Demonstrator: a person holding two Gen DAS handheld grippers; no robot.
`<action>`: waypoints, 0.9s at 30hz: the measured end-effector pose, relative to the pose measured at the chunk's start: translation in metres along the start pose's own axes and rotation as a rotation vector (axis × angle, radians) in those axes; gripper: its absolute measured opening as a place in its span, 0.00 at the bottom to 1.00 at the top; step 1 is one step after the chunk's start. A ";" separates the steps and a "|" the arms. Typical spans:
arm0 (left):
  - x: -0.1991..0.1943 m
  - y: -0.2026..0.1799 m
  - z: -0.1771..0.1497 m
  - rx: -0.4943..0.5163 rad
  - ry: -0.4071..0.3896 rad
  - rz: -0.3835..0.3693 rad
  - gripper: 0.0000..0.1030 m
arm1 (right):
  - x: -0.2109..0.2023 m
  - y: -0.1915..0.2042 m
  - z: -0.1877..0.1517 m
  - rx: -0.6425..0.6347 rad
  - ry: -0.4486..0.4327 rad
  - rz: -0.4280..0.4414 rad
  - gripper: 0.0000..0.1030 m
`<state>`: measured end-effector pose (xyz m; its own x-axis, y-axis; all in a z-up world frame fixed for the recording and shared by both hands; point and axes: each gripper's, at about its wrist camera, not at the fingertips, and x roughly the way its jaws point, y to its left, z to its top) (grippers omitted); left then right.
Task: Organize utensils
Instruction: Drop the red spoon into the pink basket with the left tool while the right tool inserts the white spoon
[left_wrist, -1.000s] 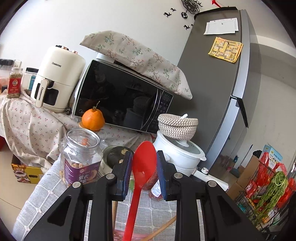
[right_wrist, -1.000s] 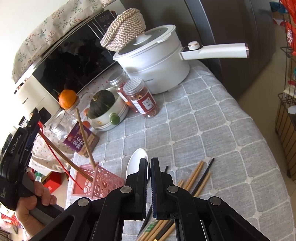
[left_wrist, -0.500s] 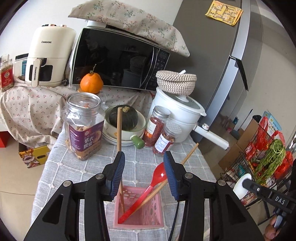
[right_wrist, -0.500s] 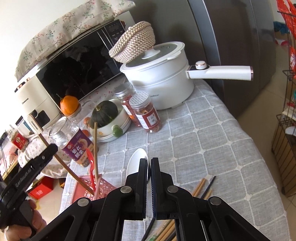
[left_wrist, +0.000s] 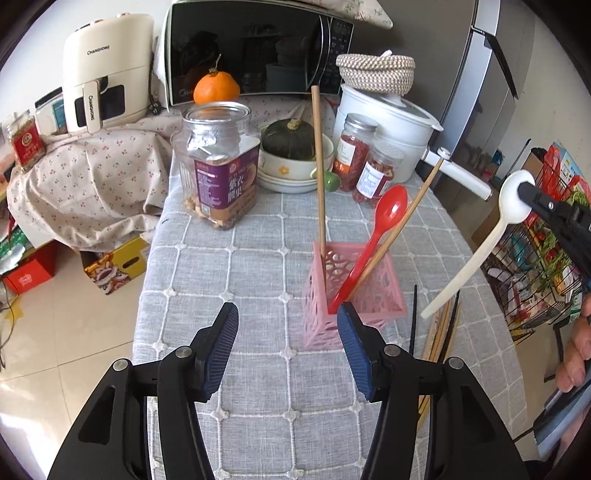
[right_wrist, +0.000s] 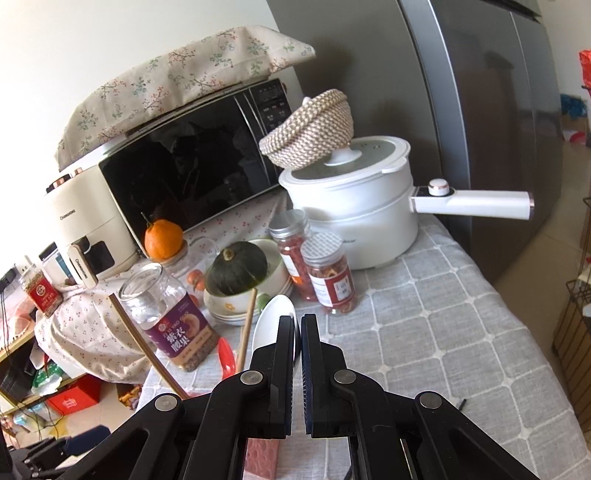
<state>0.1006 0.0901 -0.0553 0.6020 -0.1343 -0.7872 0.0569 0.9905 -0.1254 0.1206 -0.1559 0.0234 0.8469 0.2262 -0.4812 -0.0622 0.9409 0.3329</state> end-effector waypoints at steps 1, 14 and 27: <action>0.003 0.002 -0.003 0.002 0.020 0.006 0.58 | 0.002 0.005 0.000 -0.011 -0.015 -0.006 0.03; 0.010 0.015 -0.011 0.022 0.079 0.020 0.59 | 0.034 0.064 -0.021 -0.258 -0.093 -0.123 0.04; 0.005 -0.003 -0.011 0.056 0.061 0.007 0.69 | 0.035 0.062 -0.026 -0.240 -0.023 -0.033 0.44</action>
<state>0.0942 0.0860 -0.0653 0.5531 -0.1272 -0.8234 0.0982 0.9913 -0.0872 0.1326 -0.0829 0.0059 0.8622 0.1908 -0.4693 -0.1556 0.9813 0.1132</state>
